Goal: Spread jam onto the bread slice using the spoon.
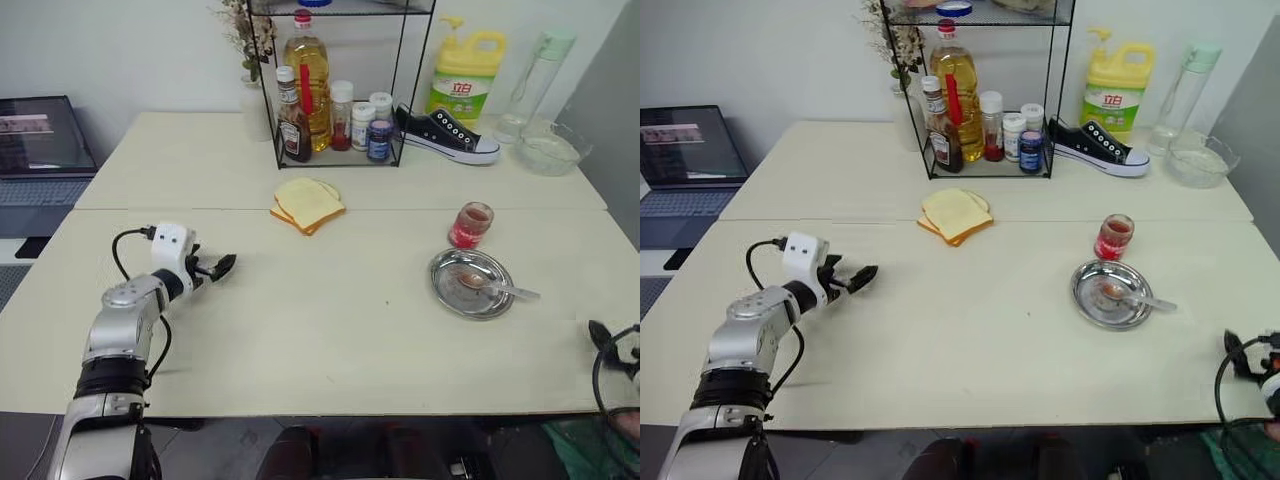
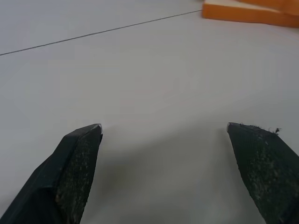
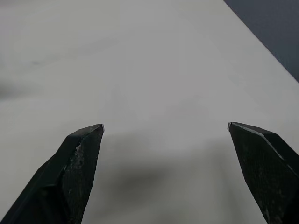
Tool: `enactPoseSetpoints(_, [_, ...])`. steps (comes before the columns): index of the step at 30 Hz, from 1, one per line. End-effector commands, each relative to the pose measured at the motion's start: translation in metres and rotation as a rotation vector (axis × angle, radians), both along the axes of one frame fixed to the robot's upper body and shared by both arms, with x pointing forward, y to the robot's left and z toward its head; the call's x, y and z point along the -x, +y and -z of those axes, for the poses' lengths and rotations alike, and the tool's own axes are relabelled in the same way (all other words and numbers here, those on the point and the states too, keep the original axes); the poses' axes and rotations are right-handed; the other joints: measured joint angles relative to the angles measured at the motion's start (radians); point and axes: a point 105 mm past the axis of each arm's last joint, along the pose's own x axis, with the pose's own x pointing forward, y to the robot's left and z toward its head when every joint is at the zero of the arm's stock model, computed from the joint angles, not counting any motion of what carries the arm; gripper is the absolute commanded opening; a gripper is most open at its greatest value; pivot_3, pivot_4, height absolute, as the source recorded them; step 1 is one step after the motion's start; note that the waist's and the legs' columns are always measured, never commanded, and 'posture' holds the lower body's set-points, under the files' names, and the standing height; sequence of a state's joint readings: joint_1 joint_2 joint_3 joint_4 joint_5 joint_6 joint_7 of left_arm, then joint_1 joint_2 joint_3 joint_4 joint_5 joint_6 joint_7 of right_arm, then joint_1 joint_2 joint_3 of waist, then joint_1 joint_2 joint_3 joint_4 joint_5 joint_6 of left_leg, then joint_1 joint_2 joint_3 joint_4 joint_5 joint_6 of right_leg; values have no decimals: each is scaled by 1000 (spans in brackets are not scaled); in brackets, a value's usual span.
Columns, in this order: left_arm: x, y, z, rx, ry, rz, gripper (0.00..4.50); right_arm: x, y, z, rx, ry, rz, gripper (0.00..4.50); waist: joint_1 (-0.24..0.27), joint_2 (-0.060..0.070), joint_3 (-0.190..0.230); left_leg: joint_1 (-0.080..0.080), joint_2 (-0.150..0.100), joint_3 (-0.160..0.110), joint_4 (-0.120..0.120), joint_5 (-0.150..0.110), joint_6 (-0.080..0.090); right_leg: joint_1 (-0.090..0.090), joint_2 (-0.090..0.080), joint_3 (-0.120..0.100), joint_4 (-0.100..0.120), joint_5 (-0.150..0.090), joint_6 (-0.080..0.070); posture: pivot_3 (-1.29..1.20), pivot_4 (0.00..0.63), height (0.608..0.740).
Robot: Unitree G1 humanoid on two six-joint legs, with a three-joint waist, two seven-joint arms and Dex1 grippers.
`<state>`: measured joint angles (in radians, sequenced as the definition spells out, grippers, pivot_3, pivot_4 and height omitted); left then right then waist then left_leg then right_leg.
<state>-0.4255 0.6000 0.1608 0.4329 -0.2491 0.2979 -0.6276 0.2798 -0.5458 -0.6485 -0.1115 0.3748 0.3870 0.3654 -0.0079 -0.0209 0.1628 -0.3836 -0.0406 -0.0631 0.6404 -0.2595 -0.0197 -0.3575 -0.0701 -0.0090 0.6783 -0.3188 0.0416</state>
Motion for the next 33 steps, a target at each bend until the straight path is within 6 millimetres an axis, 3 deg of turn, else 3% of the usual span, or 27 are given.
enactPoseSetpoints(1, [0,-15,-22,-34,-62,126,4500,-4,-6,-24,65,-83,5,4461,0,0,0,1,0,0,0,0,0,1,0,0,0,0,0,0,150,740])
enactPoseSetpoints(5, [-1,-11,-31,-7,-74,126,4500,-10,-4,-24,65,-92,-8,4461,0,0,0,1,0,-1,0,0,0,1,1,-1,1,0,0,0,150,740])
enactPoseSetpoints(9, [1,-9,-28,-8,-72,113,4500,-13,-7,-26,61,-123,19,4461,1,0,0,1,0,-1,0,0,0,1,1,-1,0,0,0,0,150,740])
enactPoseSetpoints(19, [4,-18,-41,-49,-92,196,4500,-38,18,-48,62,-188,-86,4461,1,1,-1,1,0,-1,1,0,0,1,1,-1,1,0,0,0,150,740])
enactPoseSetpoints(23, [8,-49,-52,-81,-110,341,4500,-51,82,-75,21,-208,-404,4461,0,2,0,-1,1,-1,1,0,0,0,1,-1,1,0,0,0,150,740])
enactPoseSetpoints(27, [3,-65,-58,-99,-120,401,4500,-52,142,-89,-21,-185,-675,4461,1,2,0,-1,1,-3,2,0,0,1,1,-2,1,0,0,0,150,740])
enactPoseSetpoints(30, [-15,-73,-56,-118,-132,356,4500,-46,191,-84,-72,-130,-874,4461,3,1,0,-1,1,-4,3,0,0,1,1,-3,1,0,0,0,150,740])
enactPoseSetpoints(33, [-22,-83,-53,-120,-136,361,4500,-45,219,-82,-137,-131,-950,4461,3,0,0,-1,0,-4,4,0,0,2,2,-3,0,0,0,0,150,740])
